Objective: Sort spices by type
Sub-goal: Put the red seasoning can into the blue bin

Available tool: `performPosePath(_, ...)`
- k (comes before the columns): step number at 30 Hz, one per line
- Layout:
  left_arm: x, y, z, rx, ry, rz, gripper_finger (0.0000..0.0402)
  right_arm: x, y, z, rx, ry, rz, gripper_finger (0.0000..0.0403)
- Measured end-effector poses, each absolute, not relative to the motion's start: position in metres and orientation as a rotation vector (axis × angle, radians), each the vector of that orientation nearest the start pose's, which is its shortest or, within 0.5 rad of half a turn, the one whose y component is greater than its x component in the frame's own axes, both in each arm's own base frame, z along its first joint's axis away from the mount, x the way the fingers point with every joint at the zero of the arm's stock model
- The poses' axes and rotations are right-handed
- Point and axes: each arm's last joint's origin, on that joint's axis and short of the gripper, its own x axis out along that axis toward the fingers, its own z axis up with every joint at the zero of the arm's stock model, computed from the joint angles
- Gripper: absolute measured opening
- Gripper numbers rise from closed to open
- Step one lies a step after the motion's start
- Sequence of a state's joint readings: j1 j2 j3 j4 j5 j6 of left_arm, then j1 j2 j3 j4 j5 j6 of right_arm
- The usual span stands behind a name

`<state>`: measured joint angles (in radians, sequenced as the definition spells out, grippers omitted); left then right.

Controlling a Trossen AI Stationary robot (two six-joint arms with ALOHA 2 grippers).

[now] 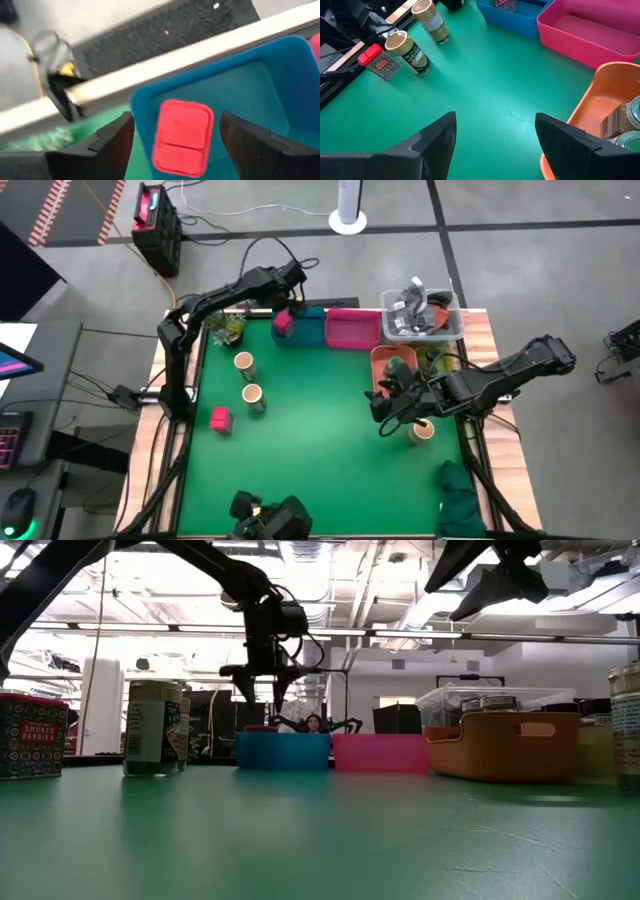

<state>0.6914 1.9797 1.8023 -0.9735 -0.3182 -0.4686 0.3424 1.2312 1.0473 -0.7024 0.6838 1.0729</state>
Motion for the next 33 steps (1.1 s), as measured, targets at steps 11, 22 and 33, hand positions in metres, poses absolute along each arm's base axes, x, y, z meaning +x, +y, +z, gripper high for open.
performPosePath(11,0.337,0.189,0.319,-0.05,1.338,0.604,0.027,0.23,0.063,0.294,0.55,0.552,-0.682,0.0296)
performPosePath(22,0.306,0.065,0.395,0.027,1.158,0.222,0.026,0.226,0.068,0.292,0.553,0.634,-0.619,0.0296)
performPosePath(33,0.243,0.013,0.419,-0.358,1.195,0.214,0.026,0.227,0.069,0.292,0.517,0.666,-0.578,0.0296)
